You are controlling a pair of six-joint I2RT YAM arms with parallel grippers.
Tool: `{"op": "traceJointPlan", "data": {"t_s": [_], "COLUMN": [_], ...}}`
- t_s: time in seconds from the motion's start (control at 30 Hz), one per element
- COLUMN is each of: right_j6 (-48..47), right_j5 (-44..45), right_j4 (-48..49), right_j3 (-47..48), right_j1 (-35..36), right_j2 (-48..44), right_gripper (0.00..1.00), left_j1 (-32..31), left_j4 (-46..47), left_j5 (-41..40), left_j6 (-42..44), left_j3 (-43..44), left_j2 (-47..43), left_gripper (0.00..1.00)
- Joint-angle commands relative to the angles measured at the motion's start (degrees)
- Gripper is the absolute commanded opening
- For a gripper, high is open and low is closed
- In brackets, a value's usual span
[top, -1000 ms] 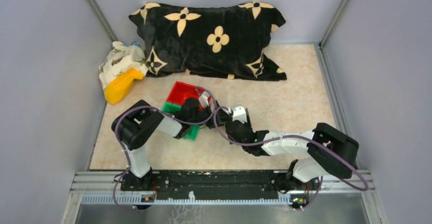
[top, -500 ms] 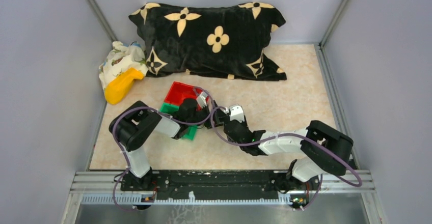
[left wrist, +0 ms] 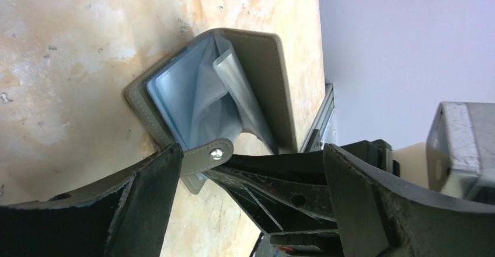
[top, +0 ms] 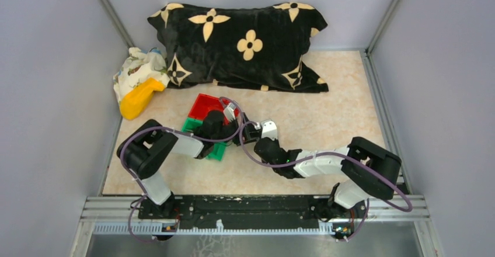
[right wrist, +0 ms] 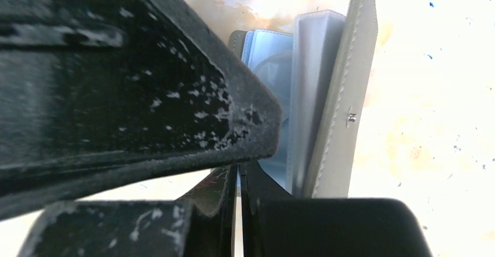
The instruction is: Take the credit cards out of the card holder
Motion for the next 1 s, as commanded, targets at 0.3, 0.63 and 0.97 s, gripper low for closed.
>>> {"op": "traceJointPlan", "data": {"t_s": [0.3,0.63,0.97], "right_j6": [2.9,3.5,6.4], "right_j5": [-3.3,-12.0,-14.8], "right_j4": [-4.3,-2.9,-4.2], "right_j3": [-2.2,-5.1,-6.7], "right_j1": [-0.8,-7.4,-10.5], "right_j2": [-4.3,-17.8,-22.6], "right_gripper": [0.00,0.00,0.00], "left_j1": [0.1,0.1,0.1], "left_j4": [-5.9,-8.0,-8.7], "left_j5": [1.3,0.5,0.5], "left_j6": [3.4,4.6,5.0], "left_j3": [4.4,4.6,5.5], "left_j2": [-6.7,-9.2,-11.9], "left_gripper": [0.96,0.96,0.96]}}
